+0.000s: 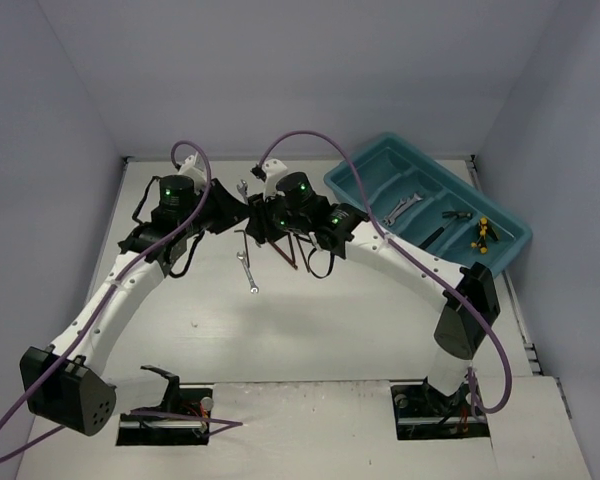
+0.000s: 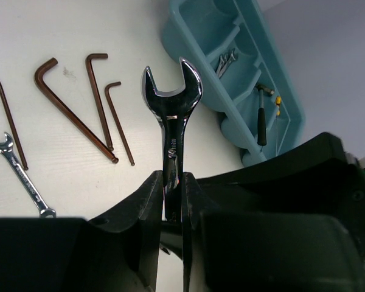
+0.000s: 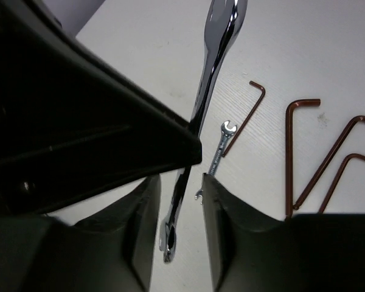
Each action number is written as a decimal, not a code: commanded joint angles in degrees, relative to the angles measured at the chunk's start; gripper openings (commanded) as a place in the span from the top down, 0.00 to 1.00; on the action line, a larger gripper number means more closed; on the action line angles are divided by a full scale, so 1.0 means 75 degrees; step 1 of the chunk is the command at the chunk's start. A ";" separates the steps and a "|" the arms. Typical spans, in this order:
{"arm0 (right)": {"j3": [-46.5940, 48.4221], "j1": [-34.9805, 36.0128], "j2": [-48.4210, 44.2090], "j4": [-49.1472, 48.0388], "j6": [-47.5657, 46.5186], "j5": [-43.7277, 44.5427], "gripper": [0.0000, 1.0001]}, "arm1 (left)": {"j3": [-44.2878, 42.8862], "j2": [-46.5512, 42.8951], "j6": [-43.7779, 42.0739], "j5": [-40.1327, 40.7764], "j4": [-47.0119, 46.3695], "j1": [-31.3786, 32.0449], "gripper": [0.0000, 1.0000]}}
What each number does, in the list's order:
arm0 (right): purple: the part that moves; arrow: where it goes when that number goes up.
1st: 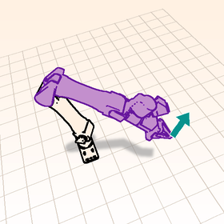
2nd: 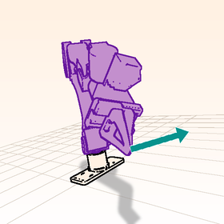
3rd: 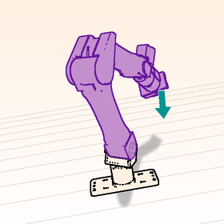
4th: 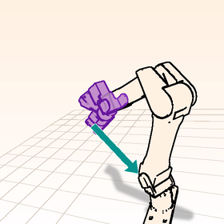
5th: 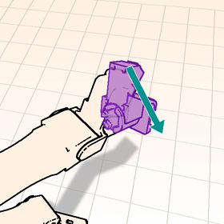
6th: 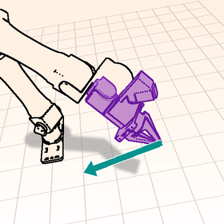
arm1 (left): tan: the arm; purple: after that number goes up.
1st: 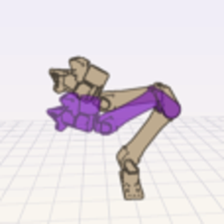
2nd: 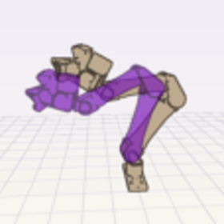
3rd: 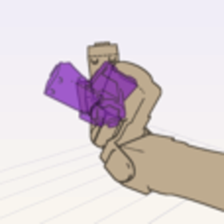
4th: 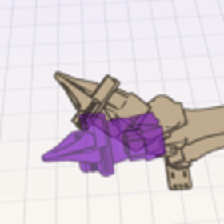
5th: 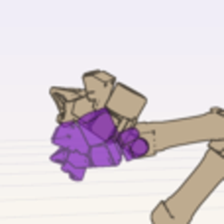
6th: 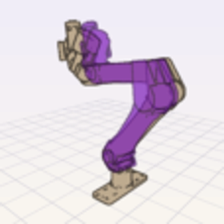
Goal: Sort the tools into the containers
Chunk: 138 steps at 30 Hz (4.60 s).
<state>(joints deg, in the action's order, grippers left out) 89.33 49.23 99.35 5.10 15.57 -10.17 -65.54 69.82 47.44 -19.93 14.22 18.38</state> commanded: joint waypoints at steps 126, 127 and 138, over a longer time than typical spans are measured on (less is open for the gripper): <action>-0.1438 -0.0104 -0.0907 -0.0635 0.0986 0.0280 0.38 | -0.0820 0.1682 -0.0958 0.0498 0.1606 -0.0317 1.00; -0.1332 -0.0026 -0.0766 -0.0746 0.0989 0.0283 0.38 | -0.0747 0.1554 -0.0844 0.0377 0.1480 -0.0317 1.00; -0.0207 0.0461 0.0253 -0.1029 0.0892 0.0465 0.39 | -0.0493 0.0562 -0.0252 -0.0175 0.0715 -0.0212 1.00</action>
<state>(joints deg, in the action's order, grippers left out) 83.34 51.93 99.99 1.40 22.83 -7.54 -68.65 78.46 42.92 -18.65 25.75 16.48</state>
